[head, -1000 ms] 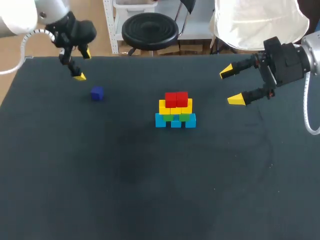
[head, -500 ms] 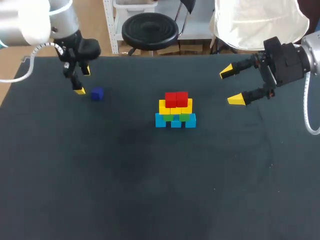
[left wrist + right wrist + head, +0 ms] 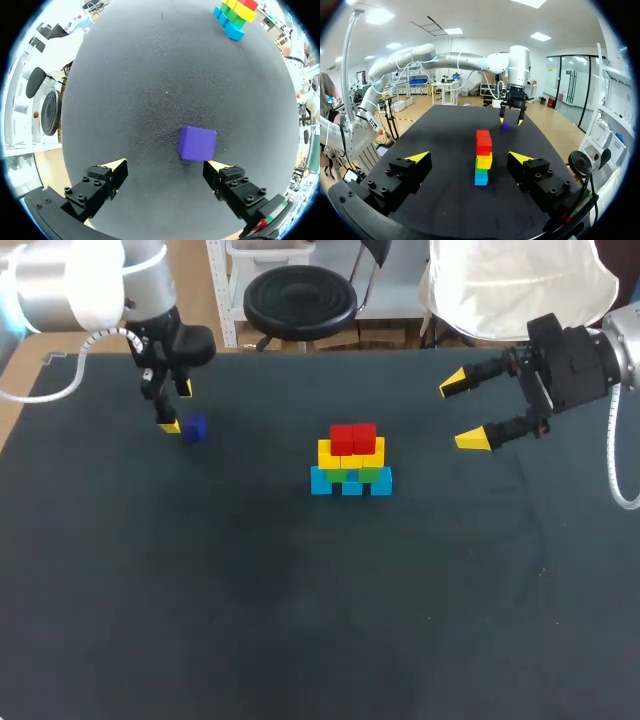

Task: Place the blue cubes, place green cubes on the blue cubes, place the yellow cubes on the green cubes, then place the red cubes on the yellow cubes, and place purple cube on the red cubes.

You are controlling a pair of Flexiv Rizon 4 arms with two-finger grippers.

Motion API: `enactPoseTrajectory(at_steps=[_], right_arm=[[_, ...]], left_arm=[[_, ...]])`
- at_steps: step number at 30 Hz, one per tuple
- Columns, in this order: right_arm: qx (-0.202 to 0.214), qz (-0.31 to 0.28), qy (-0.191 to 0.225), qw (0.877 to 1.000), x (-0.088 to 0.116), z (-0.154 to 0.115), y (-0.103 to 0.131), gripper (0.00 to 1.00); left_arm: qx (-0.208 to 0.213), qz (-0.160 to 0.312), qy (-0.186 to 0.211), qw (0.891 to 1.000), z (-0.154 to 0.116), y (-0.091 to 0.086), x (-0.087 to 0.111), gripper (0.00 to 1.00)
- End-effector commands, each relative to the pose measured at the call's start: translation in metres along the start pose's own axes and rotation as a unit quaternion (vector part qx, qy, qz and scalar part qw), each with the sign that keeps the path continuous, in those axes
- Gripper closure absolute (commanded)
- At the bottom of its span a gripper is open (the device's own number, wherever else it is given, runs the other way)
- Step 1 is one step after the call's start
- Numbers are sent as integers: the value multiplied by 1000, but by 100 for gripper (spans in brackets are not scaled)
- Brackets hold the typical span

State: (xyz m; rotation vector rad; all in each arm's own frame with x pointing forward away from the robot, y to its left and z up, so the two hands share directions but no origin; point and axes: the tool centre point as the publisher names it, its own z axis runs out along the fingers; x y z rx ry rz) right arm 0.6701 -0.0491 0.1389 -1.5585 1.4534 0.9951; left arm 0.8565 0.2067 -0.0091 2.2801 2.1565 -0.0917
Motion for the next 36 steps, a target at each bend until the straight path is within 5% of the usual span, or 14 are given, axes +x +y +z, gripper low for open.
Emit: enactPoseTrajectory(at_steps=[1,18,20,24,28,31,32,36], right_arm=[[1,-1,-1,1000,0,0,1,0],[1,-1,-1,1000,0,0,1,0],[1,-1,-1,1000,0,0,1,0],[1,-1,-1,1000,0,0,1,0],[1,-1,-1,1000,0,0,1,0],[1,-1,-1,1000,0,0,1,0],[1,-1,-1,1000,0,0,1,0],[1,-1,-1,1000,0,0,1,0]], left_arm=[[22,-8,4,1000,5,8,0,0],[19,-7,5,1000,11,5,-8,0],[18,-7,4,1000,11,5,-8,9],[17,-6,2,1000,12,3,-9,53],[23,-10,-1,1000,16,2,-9,64],[27,-11,-4,1000,15,-1,-9,53],[28,-10,-6,1000,15,-2,-10,32],[27,2,-13,1000,8,-6,-12,5]])
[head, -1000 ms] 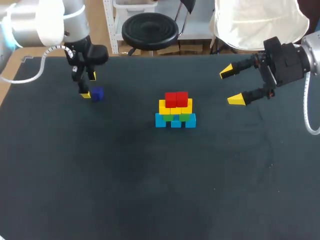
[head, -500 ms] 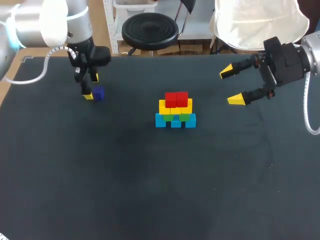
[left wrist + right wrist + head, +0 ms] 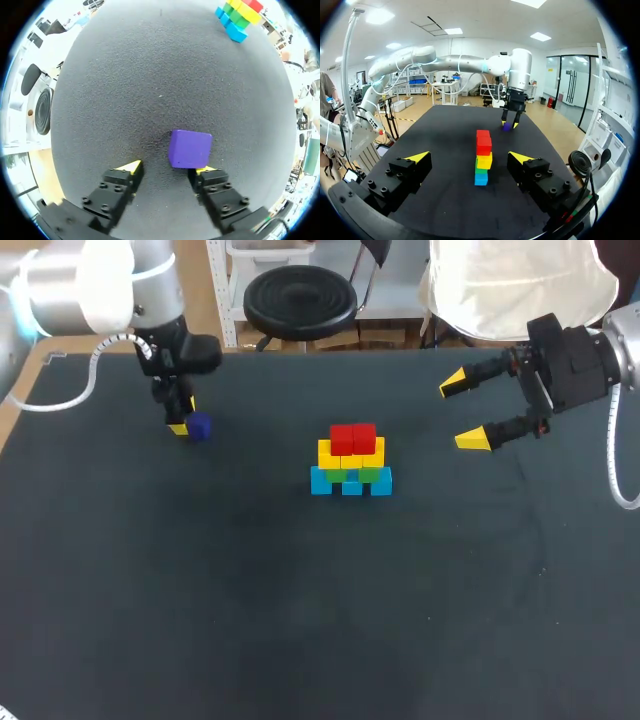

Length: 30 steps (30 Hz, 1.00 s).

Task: Place the blue cubes, place green cubes on the blue cubes, place the yellow cubes on the green cubes, then place the red cubes on the yellow cubes, and place purple cube on the red cubes.

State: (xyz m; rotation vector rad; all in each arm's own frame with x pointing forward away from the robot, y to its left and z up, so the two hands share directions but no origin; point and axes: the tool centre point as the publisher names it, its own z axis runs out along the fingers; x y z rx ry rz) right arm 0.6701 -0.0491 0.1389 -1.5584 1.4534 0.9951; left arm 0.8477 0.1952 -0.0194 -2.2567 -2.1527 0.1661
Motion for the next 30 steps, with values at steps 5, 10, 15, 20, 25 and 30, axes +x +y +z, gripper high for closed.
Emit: enactPoseTrajectory(at_steps=[5,10,15,20,25,30], right_arm=[[1,-1,-1,1000,0,0,1,0],[1,-1,-1,1000,0,0,1,0],[1,-1,-1,1000,0,0,1,0],[1,-1,-1,1000,0,0,1,0],[1,-1,-1,1000,0,0,1,0],[1,-1,-1,1000,0,0,1,0]], left_arm=[[10,29,1,1000,-11,-5,-6,0],[22,35,29,999,-13,-11,-10,0],[25,17,61,998,-12,-13,-17,0],[14,-13,72,997,-10,-11,-16,11],[8,-41,79,996,-8,-8,-8,59],[4,-51,74,996,-7,-8,-7,72]])
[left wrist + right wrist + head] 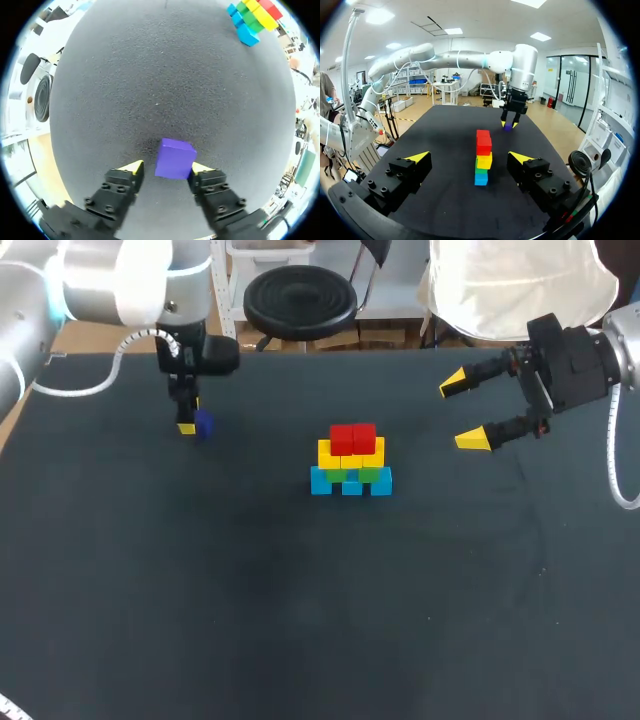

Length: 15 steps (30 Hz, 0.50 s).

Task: Place the blue cubes, place green cubes on the blue cubes, place the yellow cubes on the green cubes, then place the red cubes on the yellow cubes, and place purple cube on the red cubes.

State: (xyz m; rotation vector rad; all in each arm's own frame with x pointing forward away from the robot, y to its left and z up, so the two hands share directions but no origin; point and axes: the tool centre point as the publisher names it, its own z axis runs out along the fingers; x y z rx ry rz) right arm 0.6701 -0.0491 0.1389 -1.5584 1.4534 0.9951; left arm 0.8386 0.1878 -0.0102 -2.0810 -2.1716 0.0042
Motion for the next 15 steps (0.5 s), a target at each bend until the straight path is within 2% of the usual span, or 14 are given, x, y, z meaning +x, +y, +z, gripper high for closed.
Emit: enactPoseTrajectory(at_steps=[1,6,7,15], right_arm=[[1,-1,-1,1000,0,0,1,0],[1,-1,-1,1000,0,0,1,0],[1,-1,-1,1000,0,0,1,0],[1,-1,-1,1000,0,0,1,0]], left_arm=[[0,-3,-2,1000,1,1,1,80],[-5,-10,-13,1000,2,0,1,93],[-5,-10,-15,1000,1,-1,1,100],[-3,-1,-37,999,-4,-14,-1,100]])
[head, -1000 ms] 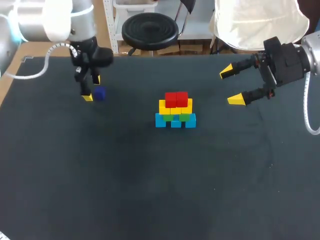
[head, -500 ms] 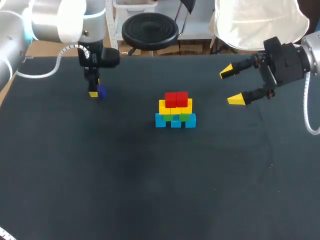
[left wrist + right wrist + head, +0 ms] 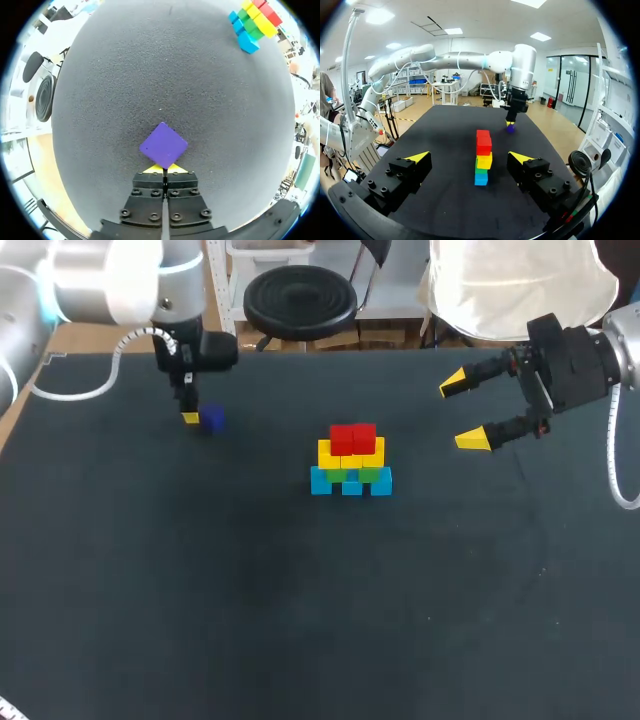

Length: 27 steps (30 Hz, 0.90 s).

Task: Place the blue cubes, place green cubes on the blue cubes, place the yellow cubes on the green cubes, then place the red cubes on the yellow cubes, and place purple cube on the red cubes.

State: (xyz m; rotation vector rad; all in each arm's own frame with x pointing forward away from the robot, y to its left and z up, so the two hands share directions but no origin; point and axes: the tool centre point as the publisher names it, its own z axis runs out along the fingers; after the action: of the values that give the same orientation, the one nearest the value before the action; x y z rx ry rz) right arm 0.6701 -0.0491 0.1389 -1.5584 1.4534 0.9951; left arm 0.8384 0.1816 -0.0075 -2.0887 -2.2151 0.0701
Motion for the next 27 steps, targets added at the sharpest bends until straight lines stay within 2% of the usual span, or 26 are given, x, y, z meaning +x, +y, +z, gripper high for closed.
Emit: enactPoseTrajectory(at_steps=[1,2,5,7,10,17,27], right_arm=[[1,-1,-1,1000,0,0,1,0],[1,-1,-1,1000,0,0,1,0],[1,-1,-1,1000,0,0,1,0],[1,-1,-1,1000,0,0,1,0],[1,-1,-1,1000,0,0,1,0],[1,-1,-1,1000,0,0,1,0],[1,-1,-1,1000,0,0,1,0]], left_arm=[[-5,7,-9,1000,-1,-15,5,100],[-3,9,-11,1000,-1,-16,5,100],[-1,10,-11,1000,0,-17,6,65],[-1,8,-9,1000,1,-16,6,51],[-10,10,-9,1000,-1,-13,6,2],[-25,24,-16,999,-11,-8,-2,0],[-36,52,-21,998,-9,-5,-11,0]])
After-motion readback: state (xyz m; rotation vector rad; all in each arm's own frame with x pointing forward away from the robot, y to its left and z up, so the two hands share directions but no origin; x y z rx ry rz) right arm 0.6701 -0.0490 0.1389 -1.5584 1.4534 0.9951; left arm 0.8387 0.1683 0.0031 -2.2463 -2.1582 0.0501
